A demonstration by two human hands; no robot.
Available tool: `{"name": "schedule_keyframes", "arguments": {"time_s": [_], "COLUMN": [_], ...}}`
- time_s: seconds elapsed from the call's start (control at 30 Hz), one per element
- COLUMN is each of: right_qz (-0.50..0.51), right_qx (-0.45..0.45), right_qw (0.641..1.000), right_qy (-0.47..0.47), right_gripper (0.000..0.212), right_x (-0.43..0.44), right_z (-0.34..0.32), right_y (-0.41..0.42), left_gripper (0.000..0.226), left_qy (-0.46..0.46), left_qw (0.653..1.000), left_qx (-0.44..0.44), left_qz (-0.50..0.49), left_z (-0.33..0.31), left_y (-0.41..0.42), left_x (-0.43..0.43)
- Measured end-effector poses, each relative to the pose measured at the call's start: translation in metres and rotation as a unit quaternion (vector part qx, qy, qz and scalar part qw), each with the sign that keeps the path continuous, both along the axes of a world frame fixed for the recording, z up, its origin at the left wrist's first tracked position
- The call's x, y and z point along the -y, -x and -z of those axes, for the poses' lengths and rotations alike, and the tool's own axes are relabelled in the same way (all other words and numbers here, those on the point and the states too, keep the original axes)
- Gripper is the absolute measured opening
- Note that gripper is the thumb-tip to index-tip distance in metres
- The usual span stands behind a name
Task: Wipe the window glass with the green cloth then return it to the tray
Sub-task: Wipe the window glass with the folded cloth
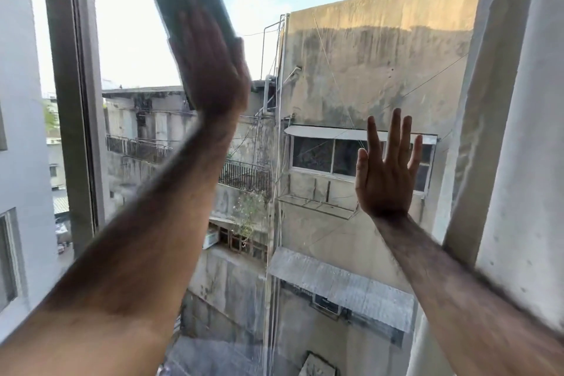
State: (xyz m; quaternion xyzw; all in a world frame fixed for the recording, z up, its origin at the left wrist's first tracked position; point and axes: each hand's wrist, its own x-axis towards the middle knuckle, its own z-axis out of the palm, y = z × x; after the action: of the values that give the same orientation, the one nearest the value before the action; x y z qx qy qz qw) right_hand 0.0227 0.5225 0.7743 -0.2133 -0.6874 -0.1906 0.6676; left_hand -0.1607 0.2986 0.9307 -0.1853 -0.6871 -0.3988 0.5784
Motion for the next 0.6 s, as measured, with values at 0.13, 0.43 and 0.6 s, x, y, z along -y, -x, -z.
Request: {"name": "schedule_keyframes", "arguments": {"time_s": [0.13, 0.43, 0.6], "right_qz": [0.003, 0.003, 0.002], "right_qx": [-0.004, -0.003, -0.003], "right_qw": [1.000, 1.000, 1.000], "right_qy": [-0.008, 0.003, 0.002], "right_gripper": [0.059, 0.058, 0.058], "right_x": [-0.002, 0.002, 0.001], "right_z": [-0.002, -0.002, -0.002], "right_y": [-0.001, -0.002, -0.002], "left_gripper": [0.062, 0.076, 0.040], "left_qy": [0.159, 0.303, 0.274], "left_qw": [0.975, 0.945, 0.941], "left_qx": [-0.153, -0.123, -0.188], "left_qz": [0.032, 0.016, 0.065], "left_z": [0.060, 0.228, 0.189], "left_y": [-0.043, -0.034, -0.041], "left_x": [-0.055, -0.005, 0.022]}}
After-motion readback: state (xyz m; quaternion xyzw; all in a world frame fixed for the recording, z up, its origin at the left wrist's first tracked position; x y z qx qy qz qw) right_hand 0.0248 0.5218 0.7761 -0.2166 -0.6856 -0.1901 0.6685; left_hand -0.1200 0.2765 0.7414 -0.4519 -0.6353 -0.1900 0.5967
